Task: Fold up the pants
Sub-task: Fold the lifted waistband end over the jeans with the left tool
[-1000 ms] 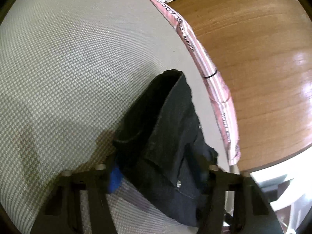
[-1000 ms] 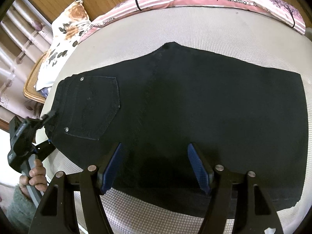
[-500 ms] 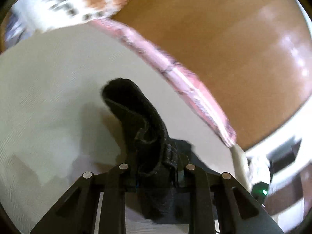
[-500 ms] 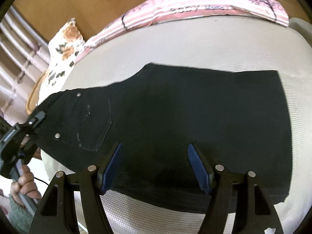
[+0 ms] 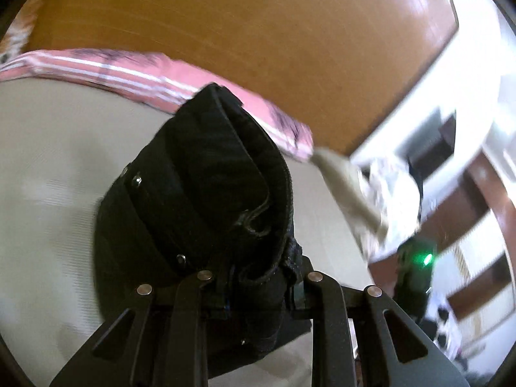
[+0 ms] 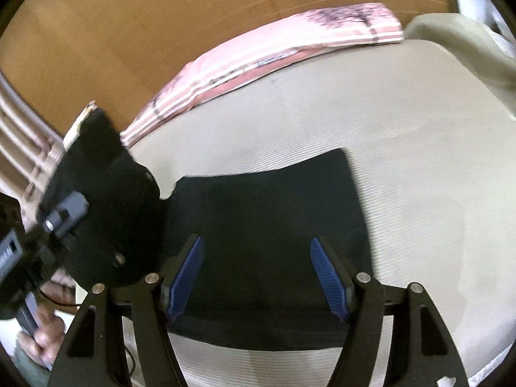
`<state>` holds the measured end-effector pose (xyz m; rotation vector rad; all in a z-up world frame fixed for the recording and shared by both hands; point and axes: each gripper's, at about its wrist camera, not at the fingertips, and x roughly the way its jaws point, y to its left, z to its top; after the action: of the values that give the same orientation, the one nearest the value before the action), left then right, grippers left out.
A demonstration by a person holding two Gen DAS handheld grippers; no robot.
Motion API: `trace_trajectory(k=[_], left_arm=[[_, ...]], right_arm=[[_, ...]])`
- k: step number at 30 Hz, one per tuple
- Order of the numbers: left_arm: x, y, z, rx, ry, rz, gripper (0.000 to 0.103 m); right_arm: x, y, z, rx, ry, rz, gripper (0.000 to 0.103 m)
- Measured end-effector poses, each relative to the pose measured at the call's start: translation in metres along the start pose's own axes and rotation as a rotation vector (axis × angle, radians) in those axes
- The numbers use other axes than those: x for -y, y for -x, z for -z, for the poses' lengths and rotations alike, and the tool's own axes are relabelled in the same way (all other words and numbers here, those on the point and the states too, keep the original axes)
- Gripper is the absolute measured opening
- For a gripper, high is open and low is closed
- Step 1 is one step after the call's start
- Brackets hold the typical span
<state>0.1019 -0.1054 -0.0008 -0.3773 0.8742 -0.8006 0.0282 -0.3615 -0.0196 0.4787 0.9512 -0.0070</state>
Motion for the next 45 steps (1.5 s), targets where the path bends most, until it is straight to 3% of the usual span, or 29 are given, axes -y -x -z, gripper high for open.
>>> trace_trajectory(k=[5, 9, 19, 22, 32, 35, 41, 45], left_arm=[[0.027, -0.074, 0.029, -0.195, -0.116, -0.079, 0.023], [0.030, -0.109, 0.055, -0.276, -0.182, -0.165, 0.023], [0.051, -0.119, 0.067, -0.275, -0.356, -0.282, 0.027], [0.057, -0.117, 0.072, -0.273, -0.411, -0.315, 0.033], [0.078, -0.097, 0.080, -0.268, -0.519, -0.348, 0.043], [0.083, -0.087, 0.080, -0.252, -0.543, -0.347, 0.051], [0.084, -0.068, 0.076, -0.211, -0.565, -0.364, 0.056], [0.056, -0.043, 0.061, -0.167, -0.463, -0.390, 0.061]], right_arm=[[0.036, 0.011, -0.002, 0.021, -0.070, 0.026, 0.067], [0.054, 0.015, 0.000, 0.024, -0.102, 0.036, 0.067], [0.071, 0.006, 0.002, 0.003, -0.124, 0.029, 0.067], [0.068, 0.005, 0.002, -0.001, -0.117, 0.026, 0.067], [0.067, 0.000, 0.001, -0.018, -0.104, 0.008, 0.067], [0.065, -0.005, 0.001, -0.034, -0.098, 0.007, 0.067], [0.060, -0.015, 0.000, -0.072, -0.094, -0.038, 0.067], [0.059, -0.025, -0.003, -0.113, -0.088, -0.109, 0.067]])
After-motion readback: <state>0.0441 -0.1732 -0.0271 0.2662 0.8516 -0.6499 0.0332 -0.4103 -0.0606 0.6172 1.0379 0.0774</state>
